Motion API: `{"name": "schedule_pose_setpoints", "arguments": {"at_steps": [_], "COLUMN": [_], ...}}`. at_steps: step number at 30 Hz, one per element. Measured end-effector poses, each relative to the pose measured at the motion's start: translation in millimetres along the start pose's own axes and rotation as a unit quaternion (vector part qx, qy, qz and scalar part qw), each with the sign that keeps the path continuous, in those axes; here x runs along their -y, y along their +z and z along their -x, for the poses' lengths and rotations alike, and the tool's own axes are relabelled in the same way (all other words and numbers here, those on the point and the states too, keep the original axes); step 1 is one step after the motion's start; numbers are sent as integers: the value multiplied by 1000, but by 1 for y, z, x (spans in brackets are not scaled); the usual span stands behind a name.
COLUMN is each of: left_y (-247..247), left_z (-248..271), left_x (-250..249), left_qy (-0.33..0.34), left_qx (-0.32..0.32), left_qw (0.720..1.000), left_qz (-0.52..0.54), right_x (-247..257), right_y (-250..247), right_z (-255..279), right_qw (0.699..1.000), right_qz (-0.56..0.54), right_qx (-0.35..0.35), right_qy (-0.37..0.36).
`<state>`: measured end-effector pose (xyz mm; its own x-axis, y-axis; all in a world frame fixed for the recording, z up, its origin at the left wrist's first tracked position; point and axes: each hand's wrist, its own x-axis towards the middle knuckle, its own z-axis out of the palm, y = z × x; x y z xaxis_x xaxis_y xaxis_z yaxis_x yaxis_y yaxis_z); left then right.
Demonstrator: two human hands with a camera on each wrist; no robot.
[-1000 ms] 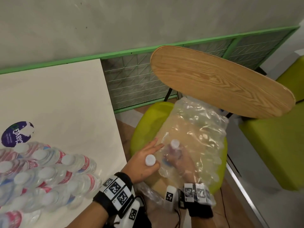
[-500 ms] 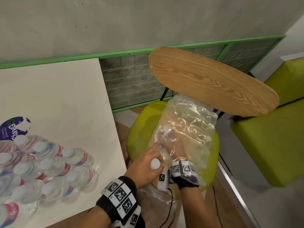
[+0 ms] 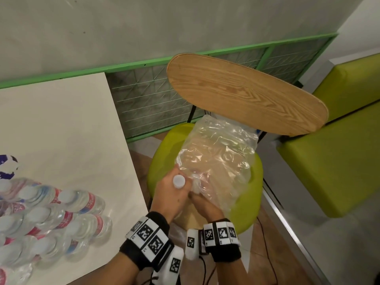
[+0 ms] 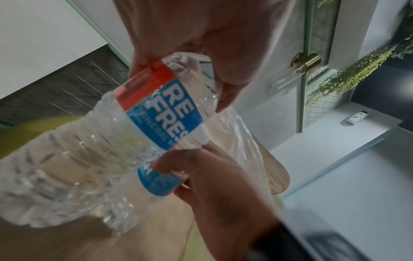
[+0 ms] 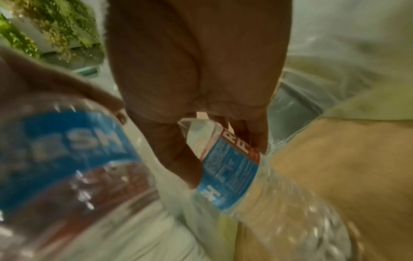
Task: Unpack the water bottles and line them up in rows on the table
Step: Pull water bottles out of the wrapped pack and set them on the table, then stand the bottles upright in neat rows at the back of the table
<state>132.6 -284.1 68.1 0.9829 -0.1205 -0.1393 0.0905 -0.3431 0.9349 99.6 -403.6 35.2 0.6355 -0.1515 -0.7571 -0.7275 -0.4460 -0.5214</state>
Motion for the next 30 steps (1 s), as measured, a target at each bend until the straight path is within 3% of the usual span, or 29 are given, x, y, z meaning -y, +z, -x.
{"name": "schedule_pose_setpoints", "arguments": {"at_steps": [2, 6, 9, 14, 20, 25, 30], "left_y": [-3, -10, -13, -8, -7, -33, -99], "left_z": [-4, -13, -16, -18, -17, -2, 33], "left_x": [-1, 0, 1, 9, 14, 5, -15], "left_qy": [6, 14, 21, 21, 41, 47, 29], "left_qx": [-7, -5, 36, 113, 153, 121, 56], "left_qw": [1000, 1000, 998, 992, 986, 991, 998], "left_qz": [-14, -23, -37, -59, -53, -42, -12], "right_x": [-1, -16, -28, -37, -29, -14, 30], "right_y": [-4, -16, -35, -69, -78, -57, -35], "right_z": [7, 20, 18, 5, 24, 53, 74], "right_qw": [1000, 993, 993, 992, 974, 941, 916], "right_qz": [1, -25, -43, -5, 99, 156, 137], "right_qx": [7, -54, -33, -58, 60, 153, 192], "right_qy": [-12, -99, -107, -116, -193, -259, -324]}}
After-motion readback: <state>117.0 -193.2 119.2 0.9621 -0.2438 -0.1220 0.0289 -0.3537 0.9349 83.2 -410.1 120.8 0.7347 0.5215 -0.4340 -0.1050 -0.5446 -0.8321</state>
